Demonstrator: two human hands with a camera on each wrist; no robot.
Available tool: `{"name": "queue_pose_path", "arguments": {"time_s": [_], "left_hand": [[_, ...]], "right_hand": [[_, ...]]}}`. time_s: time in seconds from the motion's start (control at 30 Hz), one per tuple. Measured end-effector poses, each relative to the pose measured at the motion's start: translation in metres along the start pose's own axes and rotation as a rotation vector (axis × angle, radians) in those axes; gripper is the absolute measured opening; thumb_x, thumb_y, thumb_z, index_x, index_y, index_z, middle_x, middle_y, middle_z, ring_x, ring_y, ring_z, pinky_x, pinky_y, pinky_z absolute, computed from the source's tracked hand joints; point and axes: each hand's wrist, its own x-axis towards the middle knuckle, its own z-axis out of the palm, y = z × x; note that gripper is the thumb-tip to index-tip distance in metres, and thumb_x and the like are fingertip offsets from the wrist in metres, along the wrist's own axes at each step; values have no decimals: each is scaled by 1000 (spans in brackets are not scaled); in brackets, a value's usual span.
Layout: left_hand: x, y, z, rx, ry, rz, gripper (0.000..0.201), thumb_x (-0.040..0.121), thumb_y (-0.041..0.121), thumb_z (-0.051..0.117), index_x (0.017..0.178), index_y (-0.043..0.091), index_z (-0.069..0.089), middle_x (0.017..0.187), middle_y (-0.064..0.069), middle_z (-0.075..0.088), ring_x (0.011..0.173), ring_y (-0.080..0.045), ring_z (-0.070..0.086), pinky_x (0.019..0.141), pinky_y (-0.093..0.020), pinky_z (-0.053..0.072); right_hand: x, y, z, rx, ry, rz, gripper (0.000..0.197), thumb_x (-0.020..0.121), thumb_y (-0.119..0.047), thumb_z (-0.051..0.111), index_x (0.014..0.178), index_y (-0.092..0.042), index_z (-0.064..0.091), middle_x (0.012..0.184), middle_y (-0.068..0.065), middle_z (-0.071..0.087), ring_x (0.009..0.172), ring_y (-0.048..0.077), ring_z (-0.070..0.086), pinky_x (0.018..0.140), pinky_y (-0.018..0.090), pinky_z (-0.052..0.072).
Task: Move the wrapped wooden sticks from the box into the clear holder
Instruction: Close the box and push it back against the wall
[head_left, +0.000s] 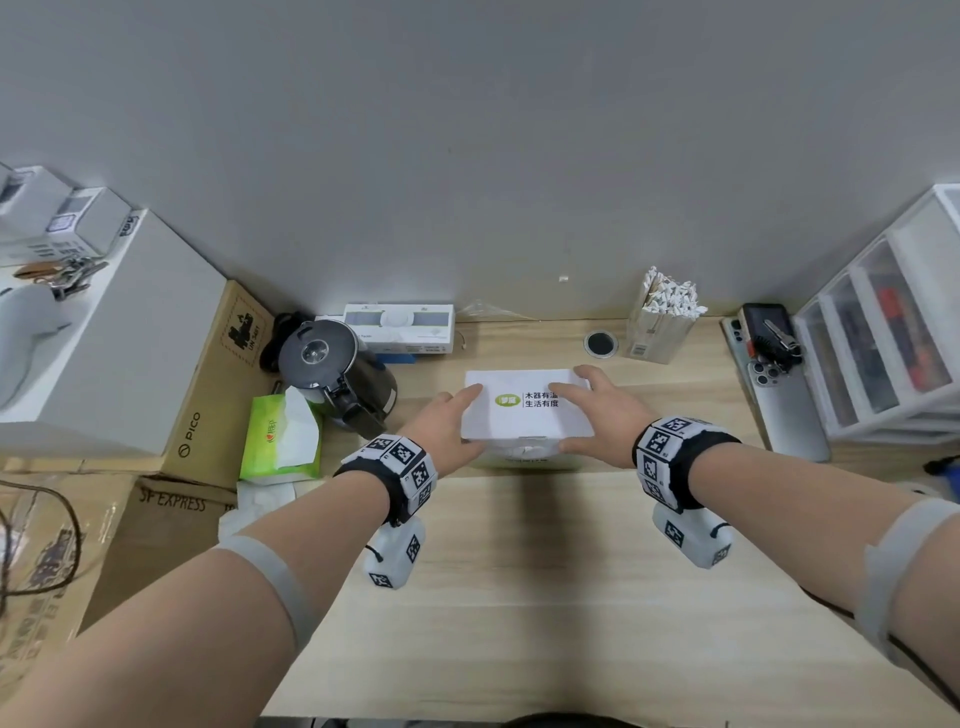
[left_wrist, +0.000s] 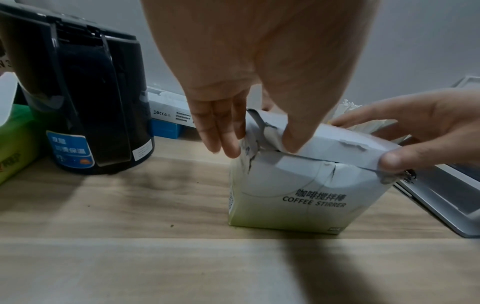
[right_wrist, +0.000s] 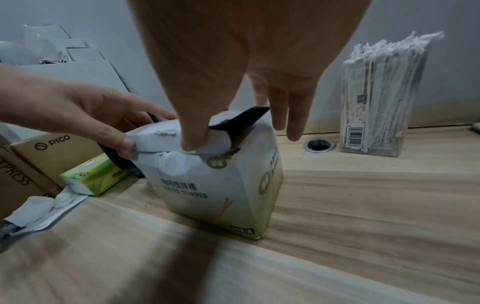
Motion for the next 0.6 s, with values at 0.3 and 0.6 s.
{"name": "queue_pose_path", "arguments": {"time_s": [0.3,0.6], "left_hand": [[2,-1,1,56,22,18,81,93,45,60,160,27,17,132,-9,54,115,-27,58,95,-39,50],[7,0,6,7,-28,-6,75,93,37,62,156,24,21,131,-12,54,112,-27,59,97,-40,49]], "right_hand": [[1,5,-4,-24,-22,-14,78,87,-56,62,153,-40,23,164,0,3,130,29,50,98,39,47],[3,7,4,-16,16,-11,61,92,-45,58,148,-41,34,159,3,6,124,30,50,95,34,45]]}}
